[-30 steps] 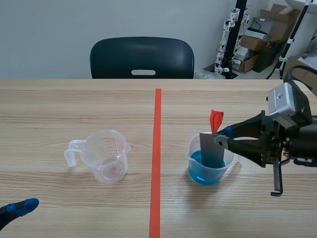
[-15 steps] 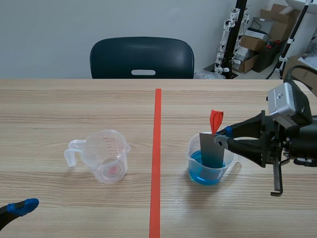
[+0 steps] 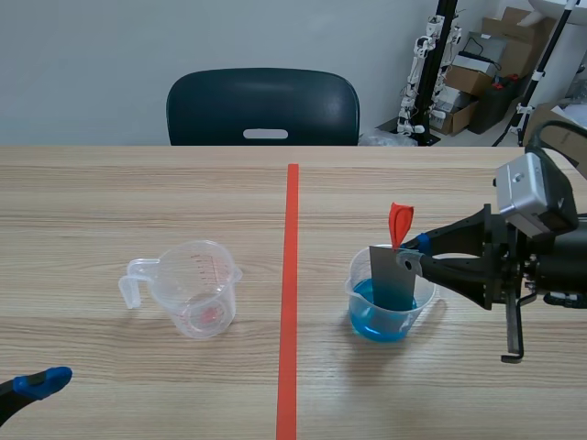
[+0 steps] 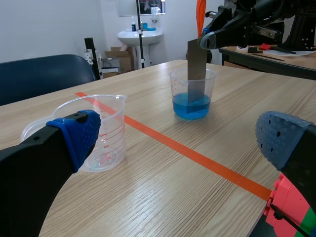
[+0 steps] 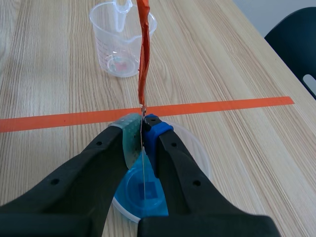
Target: Do the redox reaction experiment. raise the plate out of the solution
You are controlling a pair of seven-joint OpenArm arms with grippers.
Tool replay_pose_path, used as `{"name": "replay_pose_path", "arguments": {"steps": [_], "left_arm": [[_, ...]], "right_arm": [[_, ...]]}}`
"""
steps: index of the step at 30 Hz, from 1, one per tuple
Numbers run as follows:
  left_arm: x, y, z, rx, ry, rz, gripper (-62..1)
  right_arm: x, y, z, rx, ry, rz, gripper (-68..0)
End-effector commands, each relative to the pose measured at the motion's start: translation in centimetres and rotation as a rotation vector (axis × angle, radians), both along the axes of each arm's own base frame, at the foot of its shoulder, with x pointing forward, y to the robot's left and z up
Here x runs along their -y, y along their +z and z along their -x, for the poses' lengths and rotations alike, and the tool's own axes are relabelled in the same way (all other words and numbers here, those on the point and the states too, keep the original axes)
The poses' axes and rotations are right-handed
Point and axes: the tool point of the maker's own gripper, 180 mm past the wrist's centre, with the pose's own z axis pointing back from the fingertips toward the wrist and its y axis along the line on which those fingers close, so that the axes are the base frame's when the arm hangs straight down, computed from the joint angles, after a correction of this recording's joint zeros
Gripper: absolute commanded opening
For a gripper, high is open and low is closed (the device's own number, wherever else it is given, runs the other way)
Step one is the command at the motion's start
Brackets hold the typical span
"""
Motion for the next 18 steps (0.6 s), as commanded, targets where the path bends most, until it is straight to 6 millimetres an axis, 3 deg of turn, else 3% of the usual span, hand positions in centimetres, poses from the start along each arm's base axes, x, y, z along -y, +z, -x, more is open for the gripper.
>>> {"name": "replay_pose_path", "arguments": {"steps": [1,4,9,14,18], "left_arm": [[-0.3,1.2,0.0,0.046,0.003,0.038,1.4],[-0.8,1.4,-0.2,0.05,0.013,0.039,1.4],[-3.1,2.4,-1.2,0.073,0.075,0.053,-26.4],[-5.0,3.0,-1.6,0.087,0.042,-0.004,-37.7],[-6.5,3.4,-1.9,0.09,-0.016,-0.079,-53.1]], "right_arm": [[-0.2,1.4,-0.4,0.023,0.007,-0.04,-66.9],[-0.2,1.7,-0.4,0.028,0.01,-0.051,-66.9],[-0.2,2.1,-0.4,0.035,0.015,-0.061,-66.9],[-0.3,2.4,-0.3,0.042,0.021,-0.066,-66.9],[-0.3,3.9,-0.4,0.057,0.023,-0.096,-66.9]]}}
